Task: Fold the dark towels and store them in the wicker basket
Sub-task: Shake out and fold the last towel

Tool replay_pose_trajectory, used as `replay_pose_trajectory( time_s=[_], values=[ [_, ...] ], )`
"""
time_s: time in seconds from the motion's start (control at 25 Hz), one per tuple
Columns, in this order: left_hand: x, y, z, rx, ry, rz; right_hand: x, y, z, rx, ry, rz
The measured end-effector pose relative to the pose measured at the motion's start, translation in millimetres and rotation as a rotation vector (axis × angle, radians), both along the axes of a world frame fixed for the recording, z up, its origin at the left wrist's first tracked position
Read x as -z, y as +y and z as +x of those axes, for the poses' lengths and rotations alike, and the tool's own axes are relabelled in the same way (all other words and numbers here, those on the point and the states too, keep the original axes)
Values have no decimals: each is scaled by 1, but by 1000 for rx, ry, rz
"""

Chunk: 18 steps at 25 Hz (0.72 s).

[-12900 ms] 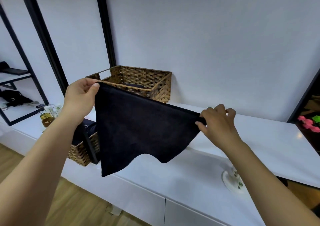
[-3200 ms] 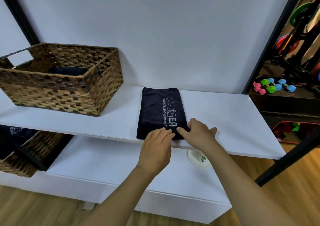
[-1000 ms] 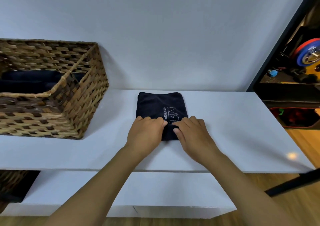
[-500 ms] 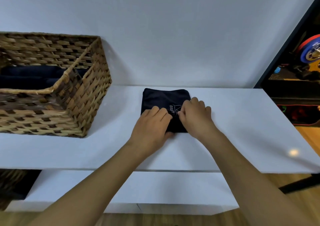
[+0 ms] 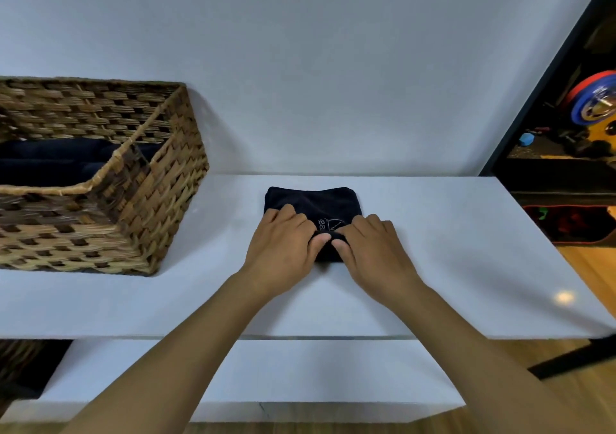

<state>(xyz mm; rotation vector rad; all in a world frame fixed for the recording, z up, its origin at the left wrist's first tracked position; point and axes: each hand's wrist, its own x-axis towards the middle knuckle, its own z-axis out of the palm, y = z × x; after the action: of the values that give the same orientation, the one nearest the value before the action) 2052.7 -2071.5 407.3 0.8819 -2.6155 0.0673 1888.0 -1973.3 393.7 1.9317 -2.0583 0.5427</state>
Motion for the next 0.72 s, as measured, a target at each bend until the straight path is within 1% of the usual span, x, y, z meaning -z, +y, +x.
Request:
replay_pose_trajectory(
  time_s=[0.08,0.12,0.2,0.24,0.28,0.32,0.36,0.48,0.52,0.64,0.68,0.72],
  values=[
    [-8,8,-9,-136,-85,11,-10,-6,4,16,-27,6],
    [-13,9,-15,-181,-140,49,-16,-8,7,30,-75,46],
    [-20,6,-21,-226,-215,154,-24,-14,7,66,-269,177],
    [-23,3,-22,-240,-216,228,-27,-18,5,98,-375,247],
    [-24,0,-22,-240,-178,289,-30,-23,3,117,-449,304],
    [-24,-1,-20,-227,-118,310,-32,-28,0,118,-492,351],
    [-23,-1,-18,-201,-64,261,-34,-32,-1,114,-518,391],
    [-3,10,-7,-15,-25,-160,-34,-41,-5,139,-560,408],
    [5,13,-3,26,-14,-259,-34,-41,-6,159,-586,387],
    [14,12,11,63,-115,-270,-35,-38,-1,239,-598,364],
    [12,7,11,72,-144,-270,-35,-36,5,274,-525,345],
    [7,3,9,87,-143,-265,-30,-32,10,297,-370,266]
  ],
)
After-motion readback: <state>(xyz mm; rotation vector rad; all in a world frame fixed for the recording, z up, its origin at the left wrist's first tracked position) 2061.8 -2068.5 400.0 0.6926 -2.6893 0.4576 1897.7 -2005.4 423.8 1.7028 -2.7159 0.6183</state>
